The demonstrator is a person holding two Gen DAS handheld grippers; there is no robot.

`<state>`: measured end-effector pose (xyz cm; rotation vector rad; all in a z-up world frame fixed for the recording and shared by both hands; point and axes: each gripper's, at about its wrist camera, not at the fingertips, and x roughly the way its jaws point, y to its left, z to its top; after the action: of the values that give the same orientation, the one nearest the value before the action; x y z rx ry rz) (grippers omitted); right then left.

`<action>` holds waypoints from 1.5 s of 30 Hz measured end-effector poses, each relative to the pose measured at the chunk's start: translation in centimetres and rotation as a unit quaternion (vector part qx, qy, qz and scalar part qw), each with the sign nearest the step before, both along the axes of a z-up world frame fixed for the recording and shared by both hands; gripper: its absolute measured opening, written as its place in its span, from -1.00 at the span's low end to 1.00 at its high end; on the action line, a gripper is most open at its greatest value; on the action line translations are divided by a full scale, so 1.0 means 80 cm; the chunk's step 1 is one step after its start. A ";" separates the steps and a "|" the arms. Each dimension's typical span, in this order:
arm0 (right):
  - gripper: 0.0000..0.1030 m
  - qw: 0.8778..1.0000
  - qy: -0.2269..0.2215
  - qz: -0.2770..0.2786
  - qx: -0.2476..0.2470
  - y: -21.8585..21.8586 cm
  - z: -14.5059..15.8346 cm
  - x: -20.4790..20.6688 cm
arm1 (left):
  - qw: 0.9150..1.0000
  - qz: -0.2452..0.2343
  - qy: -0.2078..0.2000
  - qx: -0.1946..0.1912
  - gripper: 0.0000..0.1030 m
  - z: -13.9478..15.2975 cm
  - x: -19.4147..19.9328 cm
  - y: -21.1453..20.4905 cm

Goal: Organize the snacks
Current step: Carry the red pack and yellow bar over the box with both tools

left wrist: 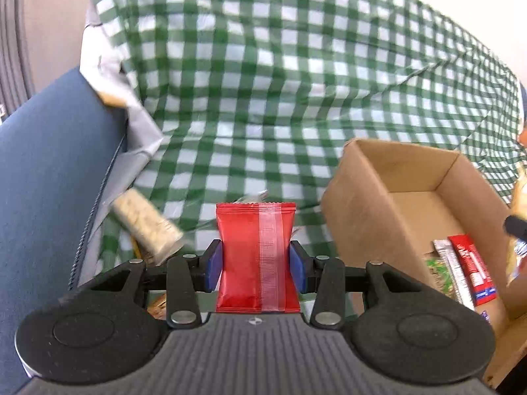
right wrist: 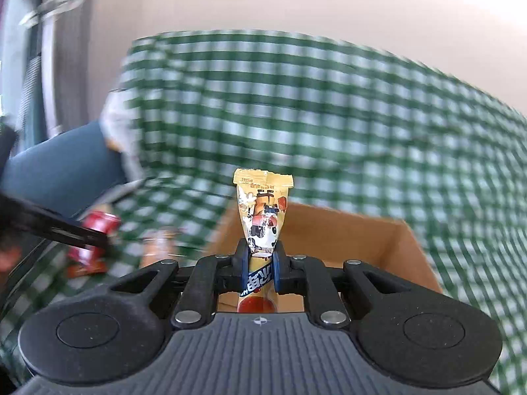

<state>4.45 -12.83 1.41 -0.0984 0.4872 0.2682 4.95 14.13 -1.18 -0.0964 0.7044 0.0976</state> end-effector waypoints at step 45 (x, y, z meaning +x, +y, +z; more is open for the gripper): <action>-0.72 0.989 -0.023 -0.148 -0.015 -0.087 -0.008 0.007 | 0.964 -0.192 -0.183 -0.024 -0.09 0.027 -0.025 -0.174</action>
<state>5.01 -19.80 0.76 -0.0606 0.4524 -0.0316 2.92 0.21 0.98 -0.0216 0.3443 -0.3050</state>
